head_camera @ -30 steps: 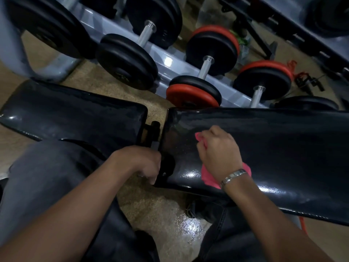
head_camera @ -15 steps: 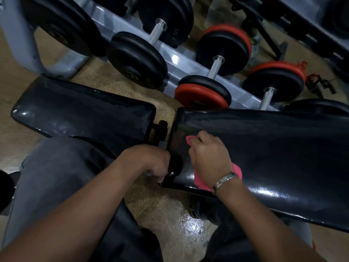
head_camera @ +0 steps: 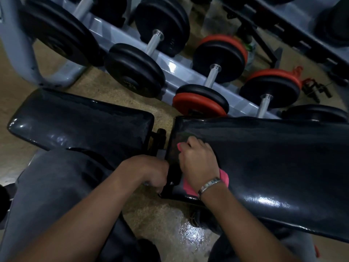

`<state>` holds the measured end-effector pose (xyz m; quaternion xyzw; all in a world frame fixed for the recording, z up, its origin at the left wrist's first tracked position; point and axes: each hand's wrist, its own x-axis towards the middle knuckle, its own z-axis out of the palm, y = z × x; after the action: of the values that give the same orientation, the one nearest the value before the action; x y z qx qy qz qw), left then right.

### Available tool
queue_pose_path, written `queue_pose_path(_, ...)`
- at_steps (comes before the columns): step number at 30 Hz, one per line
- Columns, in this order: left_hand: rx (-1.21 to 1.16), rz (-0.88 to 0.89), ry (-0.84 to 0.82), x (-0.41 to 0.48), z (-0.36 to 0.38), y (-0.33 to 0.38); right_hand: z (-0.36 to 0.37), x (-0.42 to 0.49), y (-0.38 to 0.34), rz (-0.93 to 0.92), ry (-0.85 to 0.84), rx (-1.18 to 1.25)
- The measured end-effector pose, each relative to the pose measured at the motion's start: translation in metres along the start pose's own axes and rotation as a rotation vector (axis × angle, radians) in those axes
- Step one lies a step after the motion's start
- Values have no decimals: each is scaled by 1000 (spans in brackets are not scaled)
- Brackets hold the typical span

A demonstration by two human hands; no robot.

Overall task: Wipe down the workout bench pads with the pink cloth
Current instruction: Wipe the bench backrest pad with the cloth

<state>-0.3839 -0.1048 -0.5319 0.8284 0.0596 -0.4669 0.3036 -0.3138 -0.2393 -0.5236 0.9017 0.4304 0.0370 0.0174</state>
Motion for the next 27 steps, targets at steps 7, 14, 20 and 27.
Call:
queue_pose_path(7,52,27,9,5,0,-1,-3,-16,-12,-111,-95,-67)
queue_pose_path(14,91,33,4,6,-2,-4,6,-8,-28,-48,-96,9)
queue_pose_path(20,144,95,-131,11,1,-13,8,6,-16,-151,-134,-9)
queue_pose_path(27,150,140,-117,11,-2,-21,13,21,-18,-151,-126,13)
